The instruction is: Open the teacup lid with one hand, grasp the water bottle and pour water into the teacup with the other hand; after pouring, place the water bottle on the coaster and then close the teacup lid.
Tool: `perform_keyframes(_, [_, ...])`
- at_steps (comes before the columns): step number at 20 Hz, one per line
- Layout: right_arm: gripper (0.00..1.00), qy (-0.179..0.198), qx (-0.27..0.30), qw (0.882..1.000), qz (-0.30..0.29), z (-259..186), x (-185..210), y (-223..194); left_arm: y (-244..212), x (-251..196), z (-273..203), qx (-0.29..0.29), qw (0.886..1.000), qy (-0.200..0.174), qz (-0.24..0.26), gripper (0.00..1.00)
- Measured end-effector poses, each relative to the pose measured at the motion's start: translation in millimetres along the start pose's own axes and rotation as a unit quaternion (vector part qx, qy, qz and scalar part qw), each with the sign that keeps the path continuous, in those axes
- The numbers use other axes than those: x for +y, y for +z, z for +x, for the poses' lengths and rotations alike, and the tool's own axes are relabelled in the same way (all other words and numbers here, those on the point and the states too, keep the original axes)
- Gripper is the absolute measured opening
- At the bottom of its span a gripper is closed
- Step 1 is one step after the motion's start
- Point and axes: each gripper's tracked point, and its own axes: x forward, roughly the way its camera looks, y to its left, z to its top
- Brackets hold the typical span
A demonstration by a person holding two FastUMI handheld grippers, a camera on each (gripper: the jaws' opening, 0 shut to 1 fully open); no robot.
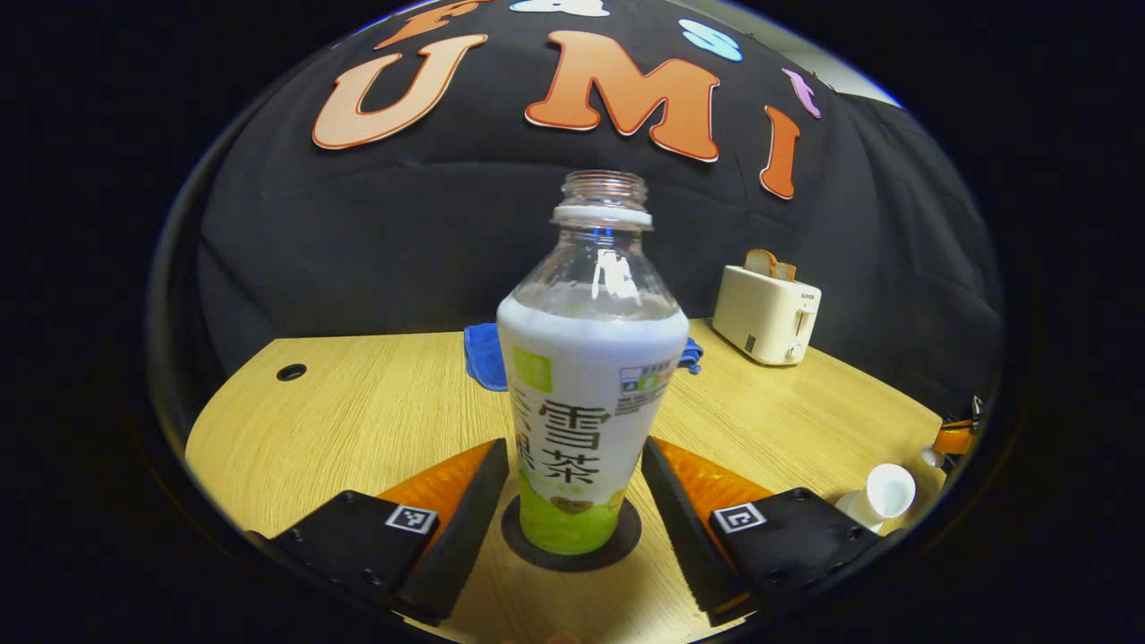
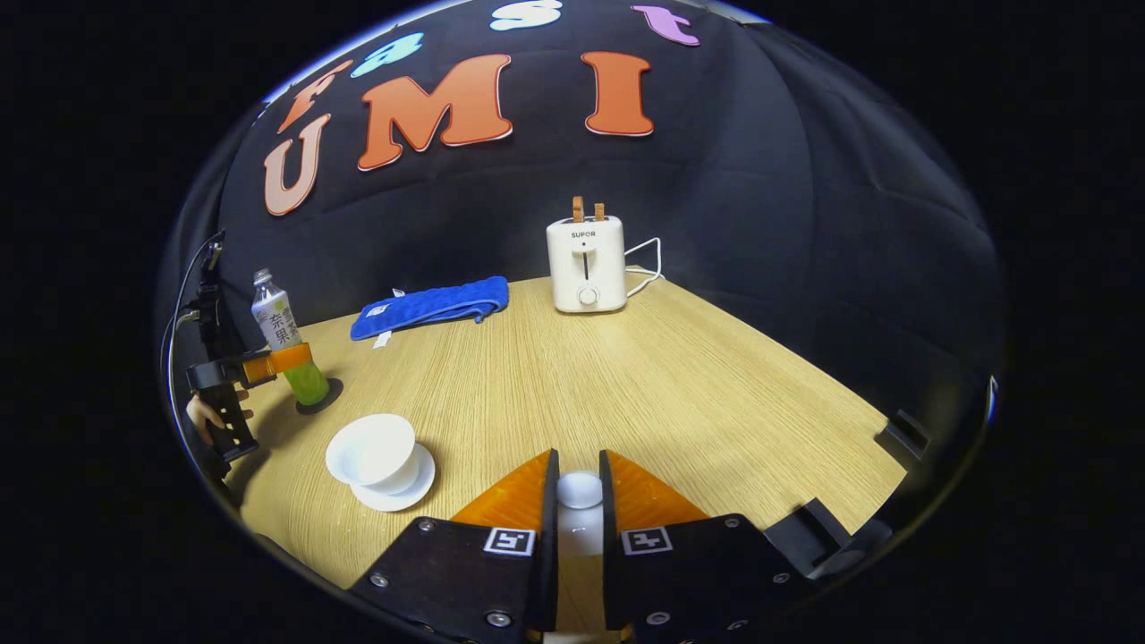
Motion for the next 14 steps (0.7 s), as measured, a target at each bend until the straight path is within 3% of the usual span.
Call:
perform_keyframes(7, [0.20, 0.012, -0.035, 0.999, -0.007, -16.6, 15.0, 25.9, -13.3, -2.5, -52.6, 0.003, 0.999, 0.034, 0.020, 0.99])
perform_keyframes(11, [0.21, 0.053, -0.061, 0.997, -0.018, -16.5, 57.4, 45.4, -4.6, -2.6, -113.1, -0.034, 0.998, 0.059, 0.016, 0.98])
perform_keyframes(14, [0.21, 0.095, -0.074, 0.992, -0.032, -15.8, 101.1, 53.3, -1.3, 11.3, -156.3, -0.053, 0.994, 0.099, 0.004, 0.98])
